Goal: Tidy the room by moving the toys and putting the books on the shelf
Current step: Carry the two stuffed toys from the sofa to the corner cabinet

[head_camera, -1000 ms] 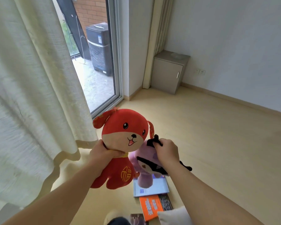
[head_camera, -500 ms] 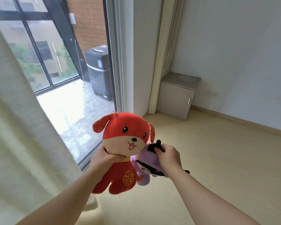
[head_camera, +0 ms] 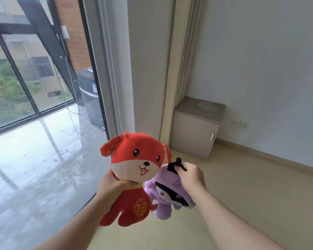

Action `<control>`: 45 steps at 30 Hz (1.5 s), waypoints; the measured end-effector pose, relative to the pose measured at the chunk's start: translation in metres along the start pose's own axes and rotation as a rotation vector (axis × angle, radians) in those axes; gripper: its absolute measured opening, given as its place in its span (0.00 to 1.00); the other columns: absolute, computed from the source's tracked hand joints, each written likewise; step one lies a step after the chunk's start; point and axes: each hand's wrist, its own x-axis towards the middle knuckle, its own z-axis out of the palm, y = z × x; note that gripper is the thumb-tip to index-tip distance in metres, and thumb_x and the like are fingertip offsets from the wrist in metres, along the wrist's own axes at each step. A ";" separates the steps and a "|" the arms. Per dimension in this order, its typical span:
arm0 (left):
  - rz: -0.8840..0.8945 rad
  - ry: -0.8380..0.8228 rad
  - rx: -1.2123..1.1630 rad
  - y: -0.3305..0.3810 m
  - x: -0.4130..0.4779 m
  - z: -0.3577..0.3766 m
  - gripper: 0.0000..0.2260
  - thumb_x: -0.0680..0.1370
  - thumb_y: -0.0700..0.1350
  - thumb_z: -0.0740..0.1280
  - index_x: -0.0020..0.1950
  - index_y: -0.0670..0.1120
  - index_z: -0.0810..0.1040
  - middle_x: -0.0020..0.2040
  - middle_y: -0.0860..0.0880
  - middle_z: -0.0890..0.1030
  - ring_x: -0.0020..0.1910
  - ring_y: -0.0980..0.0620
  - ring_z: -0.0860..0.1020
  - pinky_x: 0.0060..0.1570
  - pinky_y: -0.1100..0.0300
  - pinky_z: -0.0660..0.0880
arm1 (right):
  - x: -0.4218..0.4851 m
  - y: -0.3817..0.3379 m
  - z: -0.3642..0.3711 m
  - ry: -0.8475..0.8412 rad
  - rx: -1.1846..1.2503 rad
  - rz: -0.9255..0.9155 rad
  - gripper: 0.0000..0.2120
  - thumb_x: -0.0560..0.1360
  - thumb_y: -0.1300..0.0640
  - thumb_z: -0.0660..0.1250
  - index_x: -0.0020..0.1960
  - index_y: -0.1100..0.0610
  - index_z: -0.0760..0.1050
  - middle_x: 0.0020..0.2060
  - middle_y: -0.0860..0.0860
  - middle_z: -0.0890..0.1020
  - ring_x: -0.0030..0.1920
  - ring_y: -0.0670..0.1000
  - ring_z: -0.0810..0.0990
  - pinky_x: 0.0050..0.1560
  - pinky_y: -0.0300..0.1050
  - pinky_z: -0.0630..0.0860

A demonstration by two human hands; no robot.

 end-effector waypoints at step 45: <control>0.003 -0.170 -0.002 0.297 0.937 0.569 0.33 0.51 0.46 0.82 0.54 0.50 0.77 0.45 0.53 0.82 0.46 0.51 0.81 0.43 0.58 0.77 | 1.070 -0.033 -0.243 0.274 0.122 -0.004 0.11 0.79 0.56 0.60 0.42 0.60 0.76 0.32 0.57 0.78 0.40 0.62 0.80 0.42 0.49 0.76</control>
